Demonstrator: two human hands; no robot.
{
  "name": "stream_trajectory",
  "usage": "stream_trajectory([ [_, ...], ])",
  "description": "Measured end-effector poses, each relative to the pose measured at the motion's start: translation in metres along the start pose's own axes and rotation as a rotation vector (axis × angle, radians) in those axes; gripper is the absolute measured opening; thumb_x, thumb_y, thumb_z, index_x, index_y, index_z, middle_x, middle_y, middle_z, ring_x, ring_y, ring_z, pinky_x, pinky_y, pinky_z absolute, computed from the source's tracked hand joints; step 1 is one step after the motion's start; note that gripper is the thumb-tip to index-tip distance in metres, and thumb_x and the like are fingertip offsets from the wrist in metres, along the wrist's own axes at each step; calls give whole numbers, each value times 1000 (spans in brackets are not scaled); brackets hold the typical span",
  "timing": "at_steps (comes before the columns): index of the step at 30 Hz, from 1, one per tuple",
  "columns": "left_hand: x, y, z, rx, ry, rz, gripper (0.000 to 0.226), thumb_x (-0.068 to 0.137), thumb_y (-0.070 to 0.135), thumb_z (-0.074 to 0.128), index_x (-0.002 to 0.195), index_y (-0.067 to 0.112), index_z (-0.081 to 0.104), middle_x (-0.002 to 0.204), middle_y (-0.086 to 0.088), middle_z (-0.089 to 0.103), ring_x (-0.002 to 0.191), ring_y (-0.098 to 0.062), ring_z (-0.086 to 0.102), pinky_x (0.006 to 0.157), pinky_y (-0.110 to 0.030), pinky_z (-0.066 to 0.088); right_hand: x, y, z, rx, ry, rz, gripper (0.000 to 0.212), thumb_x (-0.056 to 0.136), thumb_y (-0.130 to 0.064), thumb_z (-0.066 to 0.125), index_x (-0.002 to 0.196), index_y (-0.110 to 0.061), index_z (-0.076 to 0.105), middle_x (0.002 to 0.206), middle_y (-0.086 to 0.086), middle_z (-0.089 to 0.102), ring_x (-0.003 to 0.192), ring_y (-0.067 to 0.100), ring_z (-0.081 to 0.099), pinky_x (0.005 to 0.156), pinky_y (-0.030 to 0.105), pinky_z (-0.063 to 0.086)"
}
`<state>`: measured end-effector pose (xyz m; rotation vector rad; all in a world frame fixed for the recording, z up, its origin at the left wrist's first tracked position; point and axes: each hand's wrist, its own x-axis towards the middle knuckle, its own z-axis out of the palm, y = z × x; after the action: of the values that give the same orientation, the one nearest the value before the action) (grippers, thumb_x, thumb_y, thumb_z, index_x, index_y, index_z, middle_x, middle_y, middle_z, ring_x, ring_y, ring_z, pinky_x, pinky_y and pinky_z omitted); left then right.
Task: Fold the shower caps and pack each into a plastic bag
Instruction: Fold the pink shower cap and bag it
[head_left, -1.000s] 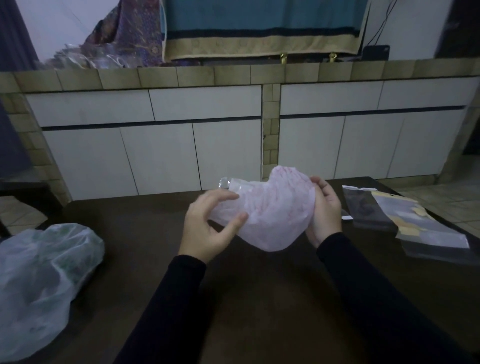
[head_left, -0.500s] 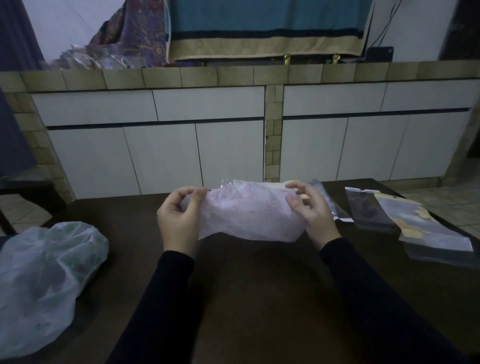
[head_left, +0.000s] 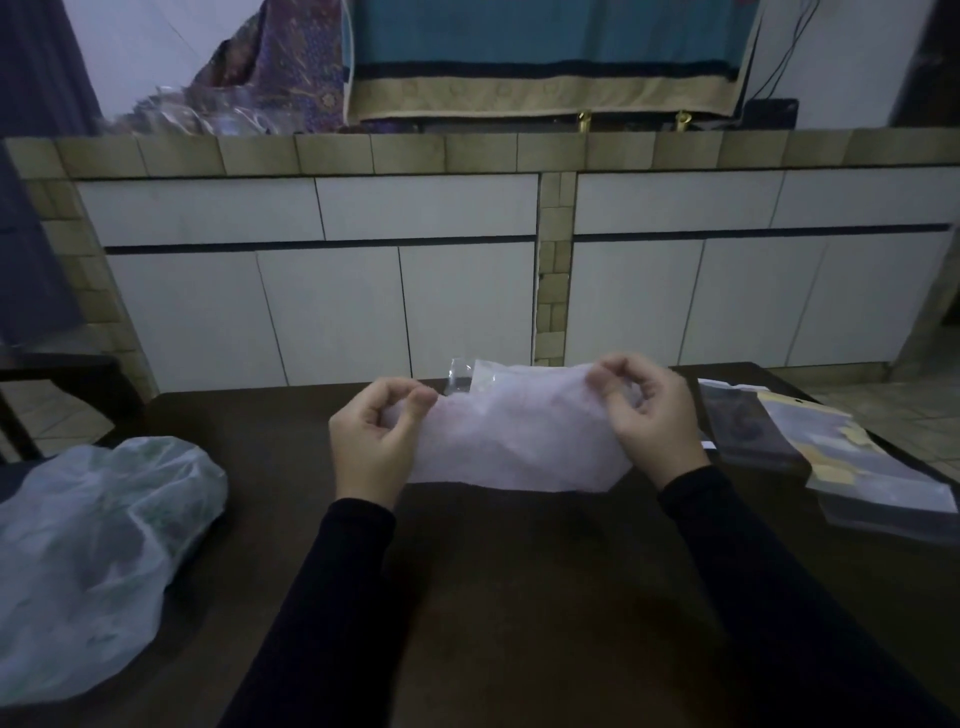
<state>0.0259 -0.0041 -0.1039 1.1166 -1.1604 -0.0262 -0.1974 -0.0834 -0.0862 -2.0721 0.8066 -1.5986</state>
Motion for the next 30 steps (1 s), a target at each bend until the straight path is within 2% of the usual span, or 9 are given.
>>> stream_trajectory([
  [6, -2, 6, 3, -15, -69, -105, 11, 78, 22, 77, 75, 17, 67, 70, 4, 67, 69, -7, 63, 61, -17, 51, -3, 7, 5, 94, 271, 76, 21, 99, -10, 46, 87, -25, 53, 78, -6, 55, 75, -1, 53, 72, 25, 47],
  [8, -1, 3, 1, -39, -44, -120, 12, 82, 20, 73, 78, 12, 65, 73, -2, 66, 70, -13, 62, 62, -21, 53, -3, 3, 4, 127, 219, 60, 25, 97, -6, 47, 90, -30, 50, 81, -6, 54, 74, -3, 54, 69, 17, 47],
  [11, 1, 2, -2, -81, 1, -115, 12, 90, 22, 63, 80, 15, 64, 73, 3, 63, 70, -6, 59, 61, -15, 49, -5, 0, -1, 3, 113, -38, 17, 92, -19, 53, 92, -36, 52, 83, -7, 55, 73, 14, 55, 61, 26, 47],
  [14, -3, -1, -8, -25, -58, -103, 21, 94, 31, 53, 83, 19, 64, 75, 3, 63, 72, -1, 58, 66, -17, 49, -7, -4, -10, -28, -59, -42, 21, 87, -33, 60, 107, -38, 54, 93, -7, 59, 82, 14, 57, 66, 25, 50],
  [17, -8, -6, -19, 36, -99, -96, 18, 95, 40, 53, 103, 28, 63, 100, 4, 65, 95, -7, 61, 84, -39, 54, -8, -9, -14, -118, -165, -88, 10, 88, -17, 64, 97, -21, 64, 87, -9, 61, 85, 5, 56, 72, 24, 48],
  [21, -10, 11, -22, 332, -226, 177, 51, 81, 53, 64, 128, 40, 47, 128, 14, 55, 119, -7, 51, 101, -49, 43, -10, -25, -9, -136, -185, -176, 4, 87, -11, 64, 89, -13, 66, 83, -2, 60, 81, 7, 56, 72, 26, 48],
  [24, -14, 30, -20, 188, -336, -21, 43, 75, 38, 78, 114, 36, 61, 109, 13, 66, 107, -6, 57, 91, -26, 46, -13, -33, -8, -167, -235, -261, 10, 87, -4, 64, 91, -12, 68, 85, -2, 58, 82, 5, 54, 71, 16, 44],
  [27, -16, 35, -30, -32, -360, -214, 21, 69, 22, 83, 86, 24, 73, 88, 6, 73, 89, -10, 66, 77, -28, 52, -19, -29, -12, -185, -220, -253, 17, 86, 0, 62, 93, -14, 67, 86, -8, 54, 84, 4, 52, 73, 13, 42],
  [30, -19, 38, -34, -183, -439, -311, 3, 79, 17, 72, 80, 14, 73, 78, -1, 72, 75, -12, 66, 68, -28, 51, -28, -22, -19, -187, -191, -213, 28, 86, 2, 61, 97, -23, 63, 90, -21, 52, 89, 2, 51, 77, 10, 40],
])
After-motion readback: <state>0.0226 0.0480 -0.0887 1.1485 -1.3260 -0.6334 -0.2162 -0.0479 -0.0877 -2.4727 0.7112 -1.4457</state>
